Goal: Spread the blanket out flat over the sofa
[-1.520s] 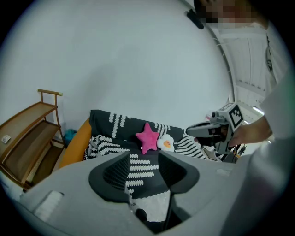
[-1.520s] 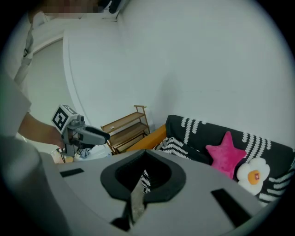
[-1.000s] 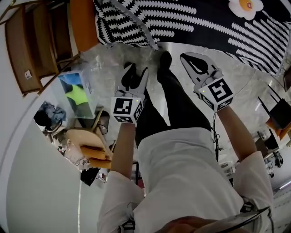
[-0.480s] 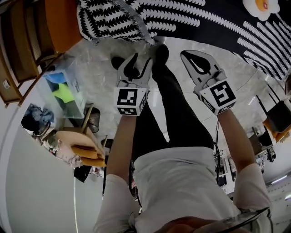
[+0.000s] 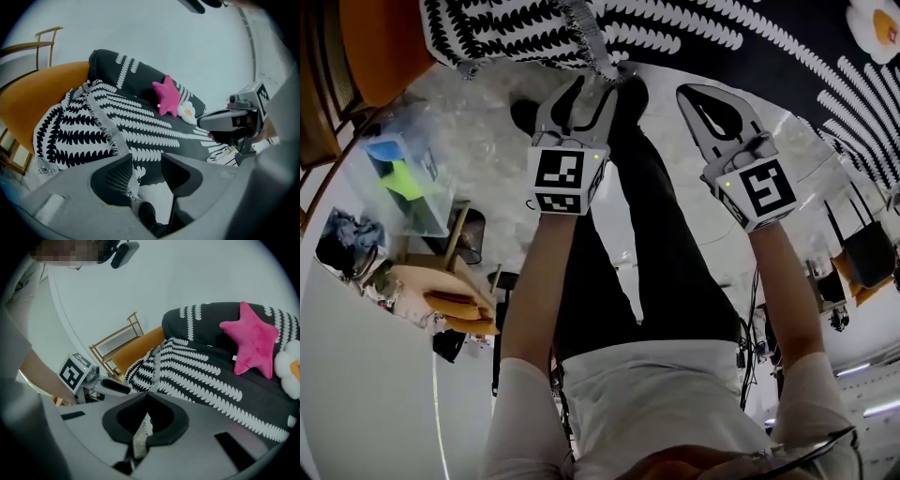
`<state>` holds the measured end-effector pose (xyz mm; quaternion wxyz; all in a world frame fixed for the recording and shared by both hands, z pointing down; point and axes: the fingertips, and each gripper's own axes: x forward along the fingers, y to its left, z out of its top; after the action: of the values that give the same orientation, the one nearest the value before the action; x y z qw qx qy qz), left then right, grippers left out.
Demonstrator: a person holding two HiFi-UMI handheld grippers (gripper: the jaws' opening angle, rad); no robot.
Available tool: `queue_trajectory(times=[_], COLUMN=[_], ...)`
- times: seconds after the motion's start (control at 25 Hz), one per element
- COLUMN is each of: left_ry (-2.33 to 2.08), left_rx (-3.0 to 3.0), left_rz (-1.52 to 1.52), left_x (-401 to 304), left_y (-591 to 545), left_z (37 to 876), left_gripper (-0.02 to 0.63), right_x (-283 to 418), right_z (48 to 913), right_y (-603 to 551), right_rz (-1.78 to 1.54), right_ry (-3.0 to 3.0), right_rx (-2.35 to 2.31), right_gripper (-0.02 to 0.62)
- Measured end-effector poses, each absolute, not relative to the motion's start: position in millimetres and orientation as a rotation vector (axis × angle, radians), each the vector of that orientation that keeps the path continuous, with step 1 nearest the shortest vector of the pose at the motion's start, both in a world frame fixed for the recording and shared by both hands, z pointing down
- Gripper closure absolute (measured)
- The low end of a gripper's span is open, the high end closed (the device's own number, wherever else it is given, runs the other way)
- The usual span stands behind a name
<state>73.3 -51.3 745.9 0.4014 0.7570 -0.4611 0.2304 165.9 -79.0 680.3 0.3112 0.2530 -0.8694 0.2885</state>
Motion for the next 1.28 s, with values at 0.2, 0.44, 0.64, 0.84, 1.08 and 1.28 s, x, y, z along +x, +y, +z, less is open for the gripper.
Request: queue_trajectory(times=[0.2,0.44,0.64,0.84,1.08,1.28], left_ry=[-1.167,-1.162,-1.195,-1.261,-1.327,-1.262], left_rx=[1.889,1.817,1.767,1.735,1.732,1.694], left_rz=[0.610,0.665,0.693,0.777,0.861,0.721], left_x=[83,94,96,100,99,82], left_y=[-60,-64,-71,-80,-80,-74], left_z=[788,845,864,890,879,885], left_gripper=[0.414,0.408,0.397,0.407,0.486,0.569], right_x=[170,176,176,178,179,168], right_z=[709,734,737,755,750,759], right_y=[-80,-84,-84,-80,-74,-70], right_rz=[0.774,0.841,0.840,0.866,0.846,0.839], right_ry=[-2.296,-2.274,-2.276,-2.262,-2.251,-2.241], right_rx=[0.658,0.697,0.696,0.715,0.715,0.716], right_gripper=[0.592,0.592,0.592,0.592,0.592,0.592])
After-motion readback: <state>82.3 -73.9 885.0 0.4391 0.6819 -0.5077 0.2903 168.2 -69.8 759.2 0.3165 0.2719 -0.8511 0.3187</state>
